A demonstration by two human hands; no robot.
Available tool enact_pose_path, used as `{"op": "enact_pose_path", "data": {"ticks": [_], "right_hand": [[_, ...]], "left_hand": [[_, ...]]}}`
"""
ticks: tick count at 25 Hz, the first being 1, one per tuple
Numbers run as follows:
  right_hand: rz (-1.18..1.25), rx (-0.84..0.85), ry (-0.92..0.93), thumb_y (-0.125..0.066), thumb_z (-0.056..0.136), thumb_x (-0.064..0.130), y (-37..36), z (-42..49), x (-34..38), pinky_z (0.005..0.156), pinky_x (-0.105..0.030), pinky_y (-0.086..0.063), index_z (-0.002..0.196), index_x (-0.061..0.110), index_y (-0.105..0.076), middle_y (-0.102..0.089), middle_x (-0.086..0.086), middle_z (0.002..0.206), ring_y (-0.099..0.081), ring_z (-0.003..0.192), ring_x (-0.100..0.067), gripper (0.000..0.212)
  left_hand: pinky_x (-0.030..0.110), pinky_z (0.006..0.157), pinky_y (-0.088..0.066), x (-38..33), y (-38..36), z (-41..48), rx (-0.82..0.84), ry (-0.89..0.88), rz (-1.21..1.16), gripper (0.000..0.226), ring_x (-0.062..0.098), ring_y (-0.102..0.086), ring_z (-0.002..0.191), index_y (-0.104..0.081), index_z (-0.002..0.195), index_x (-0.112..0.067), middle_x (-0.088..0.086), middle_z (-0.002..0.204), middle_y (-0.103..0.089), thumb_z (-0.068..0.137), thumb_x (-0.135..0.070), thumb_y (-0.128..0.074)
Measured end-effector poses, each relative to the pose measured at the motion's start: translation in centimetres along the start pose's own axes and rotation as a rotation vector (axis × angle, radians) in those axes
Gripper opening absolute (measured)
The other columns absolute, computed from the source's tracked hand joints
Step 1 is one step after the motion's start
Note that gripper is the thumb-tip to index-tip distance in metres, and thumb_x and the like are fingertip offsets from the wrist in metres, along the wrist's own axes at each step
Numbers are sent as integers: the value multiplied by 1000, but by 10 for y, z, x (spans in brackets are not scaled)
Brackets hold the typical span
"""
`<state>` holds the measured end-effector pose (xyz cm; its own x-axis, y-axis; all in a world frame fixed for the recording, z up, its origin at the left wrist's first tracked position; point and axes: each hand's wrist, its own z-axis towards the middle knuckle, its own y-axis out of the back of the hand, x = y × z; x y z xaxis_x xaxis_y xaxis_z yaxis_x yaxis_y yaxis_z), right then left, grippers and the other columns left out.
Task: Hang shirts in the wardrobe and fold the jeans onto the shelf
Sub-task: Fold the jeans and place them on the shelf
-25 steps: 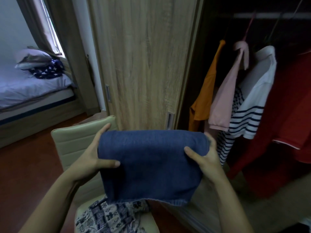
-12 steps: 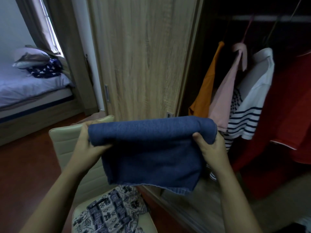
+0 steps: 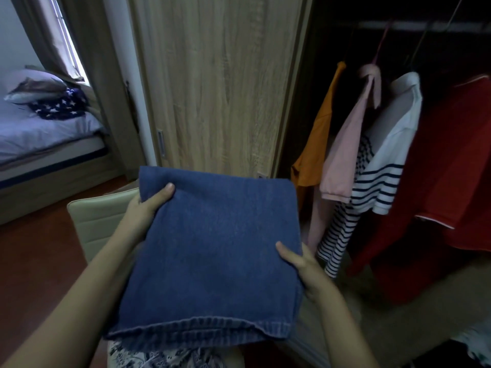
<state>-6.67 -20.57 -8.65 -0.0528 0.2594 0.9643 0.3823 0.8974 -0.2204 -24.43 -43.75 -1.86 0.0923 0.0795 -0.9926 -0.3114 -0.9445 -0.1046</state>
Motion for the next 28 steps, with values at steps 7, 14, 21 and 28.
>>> {"op": "enact_pose_path", "data": {"ticks": [7,14,21,28], "right_hand": [[238,-184,98,-83,56,46,-19,12,8,72,-36,-58,115,11,-63,-71,-8,109,-69,97,-27,71],[89,-176,196,-83,60,20,3,-11,49,77,-40,-57,122,16,-58,-67,-10,118,-66,104,-28,67],[-106,-362,311,-79,57,-9,23,-60,55,77,-29,-56,135,26,-43,-64,0,122,-63,109,-18,92],[-405,-728,780,-75,71,13,76,-100,199,92,-33,-53,137,19,-42,-60,5,127,-60,115,-12,75]], "left_hand": [[40,84,-48,-25,26,27,249,241,-84,71,25,-66,99,-60,121,-14,9,113,-69,62,-49,-77],[42,79,-54,19,-4,7,338,270,64,47,28,-70,90,-61,117,-10,6,100,-74,72,-15,-76],[26,73,-55,-4,-60,16,475,-108,192,32,7,-69,90,-61,107,-27,-11,98,-72,78,-20,-73],[16,63,-55,-128,-198,17,596,-566,91,38,-4,-67,85,-62,105,-29,-14,93,-71,71,-25,-77]]}}
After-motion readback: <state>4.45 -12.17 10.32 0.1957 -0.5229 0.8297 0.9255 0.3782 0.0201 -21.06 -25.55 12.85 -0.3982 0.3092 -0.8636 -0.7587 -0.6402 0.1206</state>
